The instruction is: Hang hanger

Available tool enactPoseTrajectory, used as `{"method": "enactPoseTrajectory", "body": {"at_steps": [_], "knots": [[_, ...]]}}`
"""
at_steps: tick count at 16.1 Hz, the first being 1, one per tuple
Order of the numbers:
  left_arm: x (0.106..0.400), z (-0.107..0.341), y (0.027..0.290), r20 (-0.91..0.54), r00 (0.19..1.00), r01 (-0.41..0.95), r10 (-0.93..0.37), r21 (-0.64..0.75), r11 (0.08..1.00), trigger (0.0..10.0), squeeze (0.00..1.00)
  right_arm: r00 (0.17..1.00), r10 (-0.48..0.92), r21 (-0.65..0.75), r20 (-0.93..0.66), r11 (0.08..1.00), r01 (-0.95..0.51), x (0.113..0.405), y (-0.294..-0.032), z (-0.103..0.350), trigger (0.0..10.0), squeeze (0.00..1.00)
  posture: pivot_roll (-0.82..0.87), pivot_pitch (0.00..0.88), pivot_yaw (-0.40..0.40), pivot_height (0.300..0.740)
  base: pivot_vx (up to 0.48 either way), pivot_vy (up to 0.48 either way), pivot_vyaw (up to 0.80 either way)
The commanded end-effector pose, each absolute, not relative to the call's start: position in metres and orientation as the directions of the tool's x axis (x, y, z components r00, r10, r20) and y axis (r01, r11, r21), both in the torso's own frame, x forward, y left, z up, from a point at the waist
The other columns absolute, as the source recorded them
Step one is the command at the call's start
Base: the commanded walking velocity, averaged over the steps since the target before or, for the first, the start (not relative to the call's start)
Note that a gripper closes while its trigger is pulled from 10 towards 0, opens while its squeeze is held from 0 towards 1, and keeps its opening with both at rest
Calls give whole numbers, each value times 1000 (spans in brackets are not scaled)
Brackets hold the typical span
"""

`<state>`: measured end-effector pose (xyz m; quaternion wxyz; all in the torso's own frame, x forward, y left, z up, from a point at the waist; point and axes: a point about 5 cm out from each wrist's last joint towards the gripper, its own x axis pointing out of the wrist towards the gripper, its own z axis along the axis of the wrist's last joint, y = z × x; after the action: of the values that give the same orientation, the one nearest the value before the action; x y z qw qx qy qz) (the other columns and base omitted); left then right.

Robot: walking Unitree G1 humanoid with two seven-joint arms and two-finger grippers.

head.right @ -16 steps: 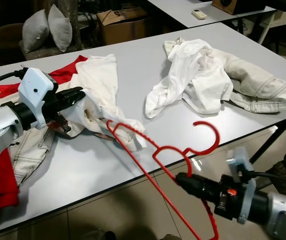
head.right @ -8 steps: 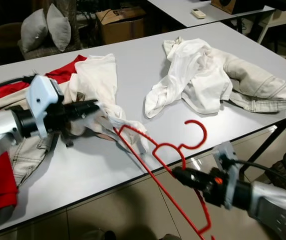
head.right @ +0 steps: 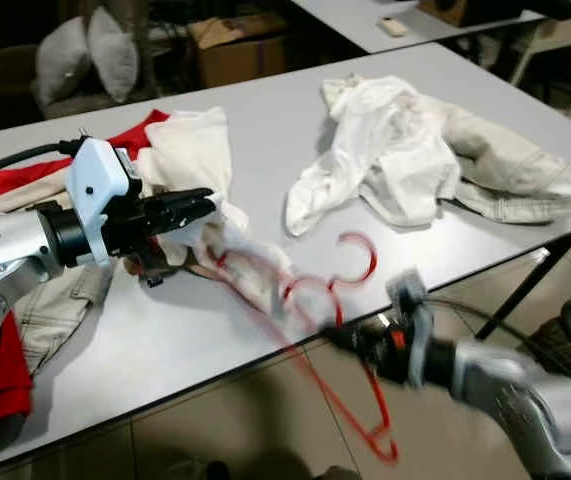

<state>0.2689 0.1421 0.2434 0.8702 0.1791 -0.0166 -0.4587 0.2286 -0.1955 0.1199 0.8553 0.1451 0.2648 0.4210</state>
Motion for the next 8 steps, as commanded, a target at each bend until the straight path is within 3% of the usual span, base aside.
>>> {"method": "enactPoseTrajectory", "body": {"at_steps": [1,3,4,6,8], "knots": [[266,243,151,-179,586,789,-790,347,507,0,0,627,708,450,-324,699,-556,246,-206,124,10000,0,-171,81,74,740,0,0,0],[266,238,159,-228,601,783,-766,361,507,0,0,656,704,481,-271,690,-542,252,-207,129,10000,0,-168,78,76,740,0,0,0],[268,234,165,-261,625,765,-736,390,512,0,0,632,749,516,-198,628,-583,252,-201,138,10000,0,-168,78,76,740,0,0,0],[268,235,164,-254,622,767,-740,385,513,0,0,612,771,539,-176,595,-596,252,-196,140,10000,0,-166,76,75,740,0,0,0],[262,237,147,-220,542,821,-811,344,455,0,0,569,786,554,-241,593,-584,254,-185,128,10000,0,-170,76,83,740,0,0,0]]}}
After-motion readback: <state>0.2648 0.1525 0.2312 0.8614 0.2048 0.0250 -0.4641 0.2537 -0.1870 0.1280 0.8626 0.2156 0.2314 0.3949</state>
